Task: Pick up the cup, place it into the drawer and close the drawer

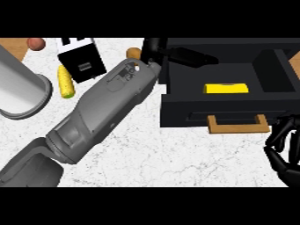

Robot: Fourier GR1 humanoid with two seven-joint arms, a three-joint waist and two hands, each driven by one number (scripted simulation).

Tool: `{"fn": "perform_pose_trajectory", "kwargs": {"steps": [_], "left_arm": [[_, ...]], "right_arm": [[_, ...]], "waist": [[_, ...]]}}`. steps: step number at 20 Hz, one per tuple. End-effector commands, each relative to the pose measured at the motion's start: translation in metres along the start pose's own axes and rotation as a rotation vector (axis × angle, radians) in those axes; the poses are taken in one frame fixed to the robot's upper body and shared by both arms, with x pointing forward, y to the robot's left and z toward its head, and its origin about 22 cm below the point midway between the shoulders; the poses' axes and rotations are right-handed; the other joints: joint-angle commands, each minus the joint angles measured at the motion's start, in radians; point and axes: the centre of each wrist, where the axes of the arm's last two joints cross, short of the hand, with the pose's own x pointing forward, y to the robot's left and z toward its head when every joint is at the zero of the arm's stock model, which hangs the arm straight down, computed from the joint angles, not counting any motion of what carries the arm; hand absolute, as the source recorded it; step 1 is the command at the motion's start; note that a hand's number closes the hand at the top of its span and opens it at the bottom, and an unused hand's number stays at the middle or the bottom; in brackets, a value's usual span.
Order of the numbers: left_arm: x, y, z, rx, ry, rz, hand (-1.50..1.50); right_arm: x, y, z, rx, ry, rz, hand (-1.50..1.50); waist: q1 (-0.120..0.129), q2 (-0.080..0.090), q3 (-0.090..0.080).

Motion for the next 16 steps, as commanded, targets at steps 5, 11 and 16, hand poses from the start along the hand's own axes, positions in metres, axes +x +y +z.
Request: {"fn": "perform_pose_trajectory", "kwargs": {"steps": [5, 11, 16], "left_arm": [[-0.001, 0.051, 0.015, 0.043, 0.008, 0.040, -1.50], [0.014, 0.107, 0.022, 0.086, 0.018, 0.068, -1.50], [-0.003, 0.144, 0.054, 0.098, 0.036, 0.086, -1.50]], "right_arm": [[0.001, 0.022, 0.003, 0.010, 0.099, 0.187, 1.50], [-0.023, 0.019, -0.031, -0.024, 0.156, 0.294, 1.50], [-0.041, 0.049, -0.048, 0.091, 0.144, 0.461, 1.50]], "waist": [[0.039, -0.009, 0.000], [0.052, -0.003, 0.000], [0.060, 0.000, 0.000]]}}
